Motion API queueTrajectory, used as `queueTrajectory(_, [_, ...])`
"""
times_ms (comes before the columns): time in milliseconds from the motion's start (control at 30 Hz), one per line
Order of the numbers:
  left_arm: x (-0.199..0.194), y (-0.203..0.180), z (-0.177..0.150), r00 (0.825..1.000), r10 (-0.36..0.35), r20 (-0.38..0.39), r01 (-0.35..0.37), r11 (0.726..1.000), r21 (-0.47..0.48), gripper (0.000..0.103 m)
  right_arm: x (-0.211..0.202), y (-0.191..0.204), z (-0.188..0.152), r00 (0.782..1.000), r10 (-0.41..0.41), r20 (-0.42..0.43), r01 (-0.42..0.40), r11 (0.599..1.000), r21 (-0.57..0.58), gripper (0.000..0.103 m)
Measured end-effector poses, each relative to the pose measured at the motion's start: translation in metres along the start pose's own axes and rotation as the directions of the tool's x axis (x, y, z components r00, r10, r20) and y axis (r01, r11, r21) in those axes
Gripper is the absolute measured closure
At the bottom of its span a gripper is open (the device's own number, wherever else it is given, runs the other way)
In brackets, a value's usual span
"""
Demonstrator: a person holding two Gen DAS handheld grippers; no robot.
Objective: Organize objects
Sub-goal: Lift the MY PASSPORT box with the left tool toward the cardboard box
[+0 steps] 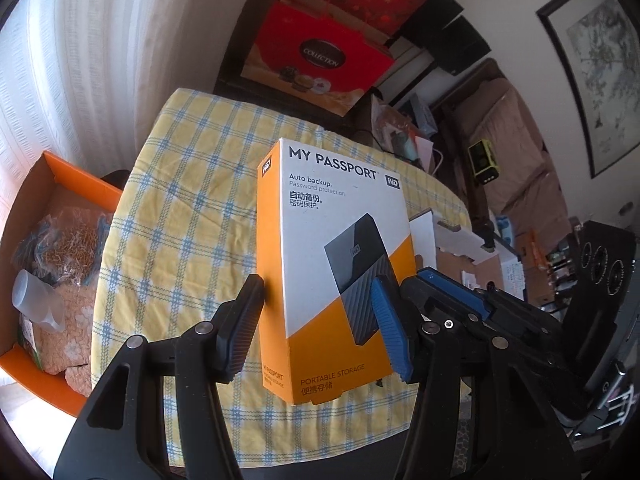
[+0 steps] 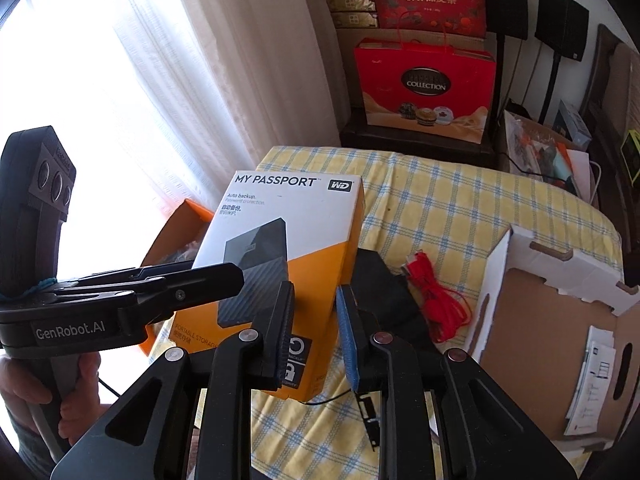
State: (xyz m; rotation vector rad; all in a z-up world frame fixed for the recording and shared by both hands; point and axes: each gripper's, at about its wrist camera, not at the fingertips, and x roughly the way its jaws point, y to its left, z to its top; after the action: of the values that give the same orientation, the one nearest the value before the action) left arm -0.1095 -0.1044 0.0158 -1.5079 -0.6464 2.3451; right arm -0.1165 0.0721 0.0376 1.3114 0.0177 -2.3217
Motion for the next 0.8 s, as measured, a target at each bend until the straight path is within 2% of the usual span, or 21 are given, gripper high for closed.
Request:
queueTrajectory(467, [0.037, -0.100, -0.006, 0.995, -0.071, -0.066, 0.078, 0.990, 0.114, 0.051, -0.065, -0.078, -0.024, 0.993, -0.109, 0.037, 0.106, 0.991, 0.088, 0.082])
queueTrajectory(800, [0.066, -0.155, -0.015, 0.986, -0.110, -0.129, 0.131, 0.978, 0.162, 0.051, -0.101, -0.127, -0.043, 0.982, -0.181, 0.056, 0.170, 0.972, 0.160, 0.082])
